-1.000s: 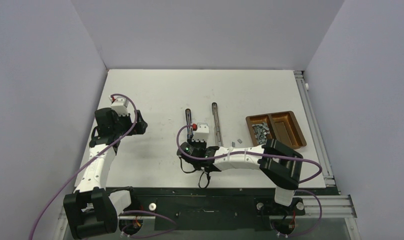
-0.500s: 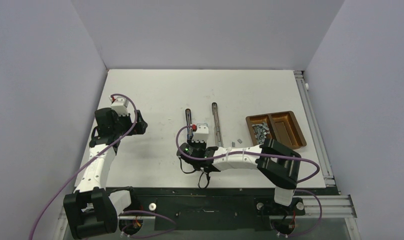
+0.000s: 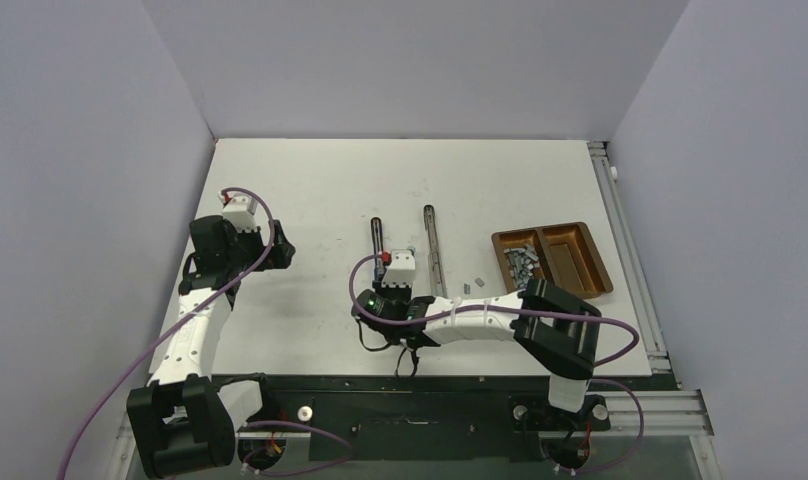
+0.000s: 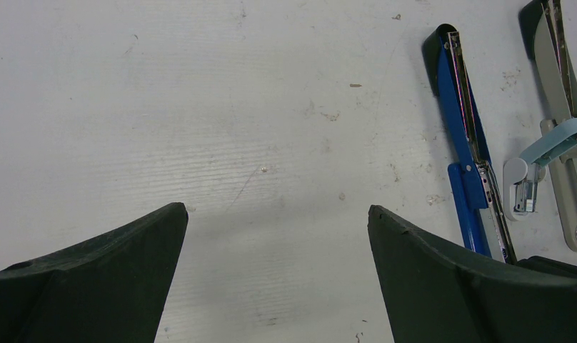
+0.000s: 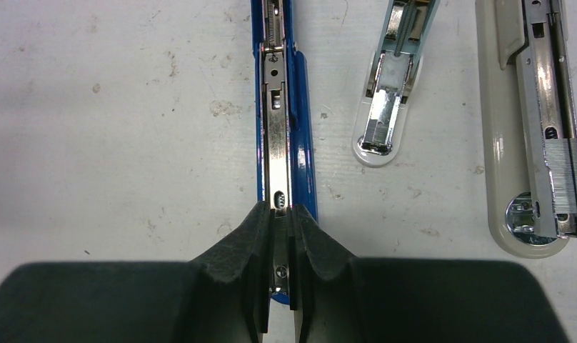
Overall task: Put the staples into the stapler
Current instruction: Install the staple into the stapler.
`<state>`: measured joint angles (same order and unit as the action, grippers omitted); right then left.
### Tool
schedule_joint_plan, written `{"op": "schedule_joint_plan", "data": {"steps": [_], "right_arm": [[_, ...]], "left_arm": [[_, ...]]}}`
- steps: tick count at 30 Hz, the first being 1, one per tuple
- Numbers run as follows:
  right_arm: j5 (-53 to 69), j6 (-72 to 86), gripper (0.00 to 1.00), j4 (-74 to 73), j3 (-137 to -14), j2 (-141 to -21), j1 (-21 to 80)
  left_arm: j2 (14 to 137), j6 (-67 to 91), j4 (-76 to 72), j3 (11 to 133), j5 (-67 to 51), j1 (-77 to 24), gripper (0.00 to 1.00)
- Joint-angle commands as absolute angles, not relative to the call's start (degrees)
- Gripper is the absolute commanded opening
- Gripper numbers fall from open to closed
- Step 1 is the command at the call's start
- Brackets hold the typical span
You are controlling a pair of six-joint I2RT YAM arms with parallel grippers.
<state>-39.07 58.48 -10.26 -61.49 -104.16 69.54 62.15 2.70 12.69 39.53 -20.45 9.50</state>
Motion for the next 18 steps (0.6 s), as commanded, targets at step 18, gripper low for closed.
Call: {"op": "schedule_joint_plan", "data": {"steps": [18], "right_arm": [[-40.89,56.71,0.09,-8.19,-62.62,-102.16,70.46]], "left_arm": [[60.97,3.08,11.13,40.91,-21.62,9.76,0.96]]}}
